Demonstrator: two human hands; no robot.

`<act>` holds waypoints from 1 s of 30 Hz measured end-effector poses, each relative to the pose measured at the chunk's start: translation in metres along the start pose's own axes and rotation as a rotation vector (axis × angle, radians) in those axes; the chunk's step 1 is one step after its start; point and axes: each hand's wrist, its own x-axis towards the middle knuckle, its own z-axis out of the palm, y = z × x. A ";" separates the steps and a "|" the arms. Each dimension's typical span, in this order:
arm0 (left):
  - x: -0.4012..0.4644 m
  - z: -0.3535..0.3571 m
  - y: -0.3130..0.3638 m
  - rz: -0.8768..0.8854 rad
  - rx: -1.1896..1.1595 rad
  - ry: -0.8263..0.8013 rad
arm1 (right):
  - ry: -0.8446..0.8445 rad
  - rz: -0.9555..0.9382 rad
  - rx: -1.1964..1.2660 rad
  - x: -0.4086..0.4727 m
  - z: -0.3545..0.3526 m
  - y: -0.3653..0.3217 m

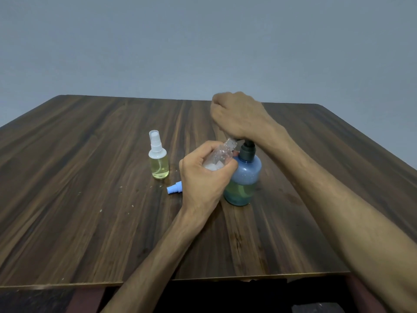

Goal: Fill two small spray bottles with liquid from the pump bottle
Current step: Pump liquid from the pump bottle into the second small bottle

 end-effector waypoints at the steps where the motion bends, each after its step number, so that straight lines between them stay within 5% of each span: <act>1: 0.000 0.000 0.000 -0.007 -0.001 0.002 | -0.029 0.007 0.000 0.000 0.001 0.000; 30: 0.000 -0.001 0.001 0.005 0.025 -0.007 | 0.055 0.001 0.011 -0.005 -0.001 -0.003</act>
